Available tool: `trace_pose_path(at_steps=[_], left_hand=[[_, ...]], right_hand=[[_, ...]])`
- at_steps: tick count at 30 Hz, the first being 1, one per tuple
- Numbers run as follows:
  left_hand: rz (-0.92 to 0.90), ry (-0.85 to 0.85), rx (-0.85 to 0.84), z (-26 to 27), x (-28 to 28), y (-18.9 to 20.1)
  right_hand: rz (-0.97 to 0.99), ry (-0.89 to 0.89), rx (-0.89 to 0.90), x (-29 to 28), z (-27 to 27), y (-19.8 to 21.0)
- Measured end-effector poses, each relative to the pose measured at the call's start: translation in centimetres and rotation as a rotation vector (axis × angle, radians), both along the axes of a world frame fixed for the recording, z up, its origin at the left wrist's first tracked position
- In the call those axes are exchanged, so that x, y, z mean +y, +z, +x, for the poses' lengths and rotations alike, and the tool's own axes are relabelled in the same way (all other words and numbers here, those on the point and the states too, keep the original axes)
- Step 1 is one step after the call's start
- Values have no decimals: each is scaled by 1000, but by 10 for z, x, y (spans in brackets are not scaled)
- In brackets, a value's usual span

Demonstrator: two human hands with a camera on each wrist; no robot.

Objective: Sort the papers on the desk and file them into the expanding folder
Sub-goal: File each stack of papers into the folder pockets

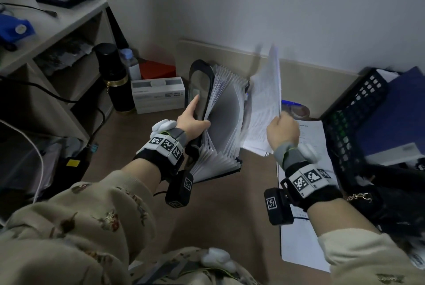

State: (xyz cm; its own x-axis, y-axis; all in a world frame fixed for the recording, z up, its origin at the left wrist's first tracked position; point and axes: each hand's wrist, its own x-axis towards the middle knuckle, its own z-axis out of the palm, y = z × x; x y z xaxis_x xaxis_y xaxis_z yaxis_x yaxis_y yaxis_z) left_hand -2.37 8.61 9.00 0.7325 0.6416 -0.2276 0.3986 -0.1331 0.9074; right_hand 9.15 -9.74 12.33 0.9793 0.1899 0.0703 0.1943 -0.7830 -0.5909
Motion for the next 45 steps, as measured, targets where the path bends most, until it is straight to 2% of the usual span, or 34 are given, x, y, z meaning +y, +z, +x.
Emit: trace_pose_path(at_steps=[6,13,26,36,41,45], left_hand=[[-15,-3,-10,0,-3,0],[-3,-21,11,0,-2,1],[26,-6,51,5,-10,-2],[7,50,11,6,-15,-3],[20,2,29,4,-15,1],[26,-48,57,3,-17,2]], right_hand=[[149,-66,-258,-5,6,45],[274,-44,-422,-5,-10,55],[86,141,-175,-3,-30,23],[-7,204,-25,-11,-35,28],[-37,238,71,-9,-31,26],[-51,244,223,1,-24,27]])
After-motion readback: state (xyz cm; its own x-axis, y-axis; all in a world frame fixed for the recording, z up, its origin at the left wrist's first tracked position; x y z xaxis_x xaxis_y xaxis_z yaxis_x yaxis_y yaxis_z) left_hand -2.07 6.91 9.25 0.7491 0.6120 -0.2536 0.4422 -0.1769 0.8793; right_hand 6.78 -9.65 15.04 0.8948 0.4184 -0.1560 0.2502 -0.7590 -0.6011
